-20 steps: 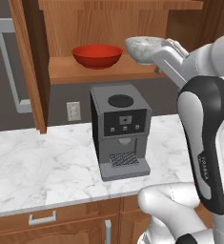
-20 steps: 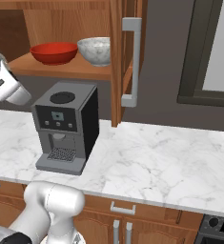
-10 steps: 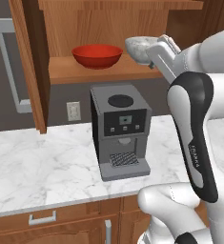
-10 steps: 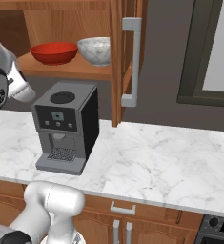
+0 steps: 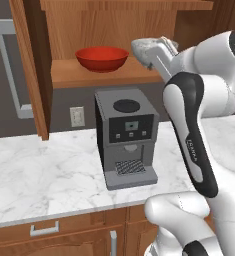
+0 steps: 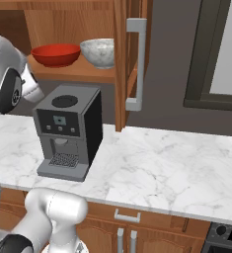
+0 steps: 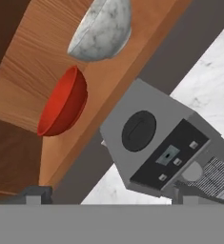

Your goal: Move the bowls from the cabinet to the plates on the dining table.

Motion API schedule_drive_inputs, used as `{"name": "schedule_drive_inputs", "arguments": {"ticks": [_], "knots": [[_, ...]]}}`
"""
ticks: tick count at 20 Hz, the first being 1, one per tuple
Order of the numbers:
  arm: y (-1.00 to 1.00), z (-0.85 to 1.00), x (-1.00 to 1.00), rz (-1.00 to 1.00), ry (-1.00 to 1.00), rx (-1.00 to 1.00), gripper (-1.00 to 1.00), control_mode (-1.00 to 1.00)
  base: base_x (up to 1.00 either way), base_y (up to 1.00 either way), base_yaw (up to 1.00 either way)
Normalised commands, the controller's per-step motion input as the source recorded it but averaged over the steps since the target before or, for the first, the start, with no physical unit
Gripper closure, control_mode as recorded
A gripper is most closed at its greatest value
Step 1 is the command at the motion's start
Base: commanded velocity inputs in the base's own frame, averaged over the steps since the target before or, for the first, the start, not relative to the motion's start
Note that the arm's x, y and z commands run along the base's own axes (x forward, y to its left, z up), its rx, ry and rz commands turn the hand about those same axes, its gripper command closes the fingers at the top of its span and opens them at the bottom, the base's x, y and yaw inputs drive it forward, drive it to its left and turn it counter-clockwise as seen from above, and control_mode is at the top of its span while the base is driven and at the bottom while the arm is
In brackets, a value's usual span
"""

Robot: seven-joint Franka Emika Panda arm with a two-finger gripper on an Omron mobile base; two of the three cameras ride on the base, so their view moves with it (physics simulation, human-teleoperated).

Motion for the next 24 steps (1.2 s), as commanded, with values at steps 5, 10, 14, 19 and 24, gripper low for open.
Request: {"name": "schedule_drive_inputs", "arguments": {"ticks": [5,10,14,19,24], "knots": [[0.13,0.00,0.44,0.00,0.00,0.00,-1.00,-1.00,0.00,0.00,0.00],[0.04,-0.01,0.41,0.01,0.01,0.00,-1.00,-1.00,0.00,0.00,0.00],[0.00,-0.05,0.38,0.03,0.00,0.02,-1.00,-1.00,0.00,0.00,0.00],[0.08,-0.07,0.37,0.02,0.00,0.00,-1.00,-1.00,0.00,0.00,0.00],[0.12,-0.06,0.42,0.01,0.03,0.00,-1.00,-1.00,0.00,0.00,0.00]]}}
